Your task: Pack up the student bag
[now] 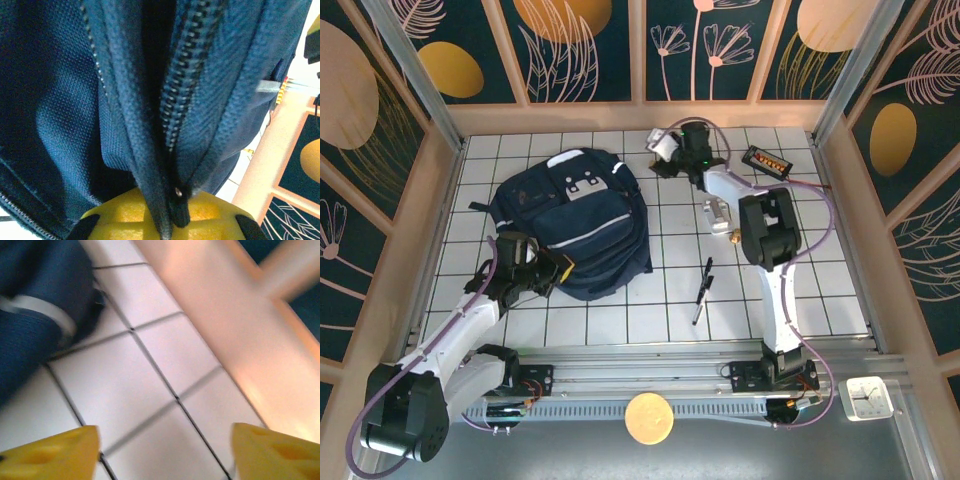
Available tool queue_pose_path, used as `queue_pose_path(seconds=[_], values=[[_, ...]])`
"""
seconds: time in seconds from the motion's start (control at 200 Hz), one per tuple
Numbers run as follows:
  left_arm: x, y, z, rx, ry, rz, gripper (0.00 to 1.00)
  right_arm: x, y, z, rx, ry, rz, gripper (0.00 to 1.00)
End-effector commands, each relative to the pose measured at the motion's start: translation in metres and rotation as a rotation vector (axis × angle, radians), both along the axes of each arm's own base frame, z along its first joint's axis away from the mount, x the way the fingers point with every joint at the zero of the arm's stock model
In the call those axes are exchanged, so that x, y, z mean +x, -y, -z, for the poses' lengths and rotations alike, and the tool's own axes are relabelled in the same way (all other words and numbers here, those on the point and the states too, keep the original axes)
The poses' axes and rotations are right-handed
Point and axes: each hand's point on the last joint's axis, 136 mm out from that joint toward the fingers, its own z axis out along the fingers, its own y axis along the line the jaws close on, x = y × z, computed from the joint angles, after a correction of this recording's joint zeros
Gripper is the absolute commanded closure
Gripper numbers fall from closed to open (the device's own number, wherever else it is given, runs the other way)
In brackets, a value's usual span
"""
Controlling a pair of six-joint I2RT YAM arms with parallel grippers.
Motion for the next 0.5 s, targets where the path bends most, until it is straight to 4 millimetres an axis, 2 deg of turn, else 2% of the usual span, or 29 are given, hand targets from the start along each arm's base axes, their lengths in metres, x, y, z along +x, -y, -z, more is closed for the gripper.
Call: queue_pose_path(seconds=[0.0, 0.125, 0.195, 0.275, 0.32, 0.395, 0.495], values=[[-0.007, -0.001, -0.001, 0.011, -0.036, 0.014, 0.65, -0.006, 0.029, -0.099, 0.188, 0.146, 0.181, 0.19], [-0.005, -0.005, -0.018, 0.025, 0.019, 0.001, 0.23, -0.043, 0.045, -0.148, 0.523, -0.064, 0.274, 0.14], [-0.004, -0.006, -0.030, 0.043, 0.048, 0.011, 0.02, -0.070, 0.041, -0.156, 0.701, -0.300, 0.278, 0.09], [-0.002, -0.011, -0.046, 0.109, 0.086, 0.034, 0.01, -0.104, 0.026, -0.149, 0.859, -0.636, 0.264, 0.06], [0.002, -0.013, -0.056, 0.143, 0.112, 0.050, 0.01, -0.123, 0.017, -0.137, 0.911, -0.830, 0.282, 0.06], [0.014, -0.011, -0.074, 0.188, 0.162, 0.095, 0.01, -0.159, 0.001, -0.106, 0.939, -1.136, 0.324, 0.05], [0.043, 0.001, -0.102, 0.240, 0.281, 0.181, 0.01, -0.204, -0.018, -0.075, 0.855, -1.317, 0.336, 0.05]])
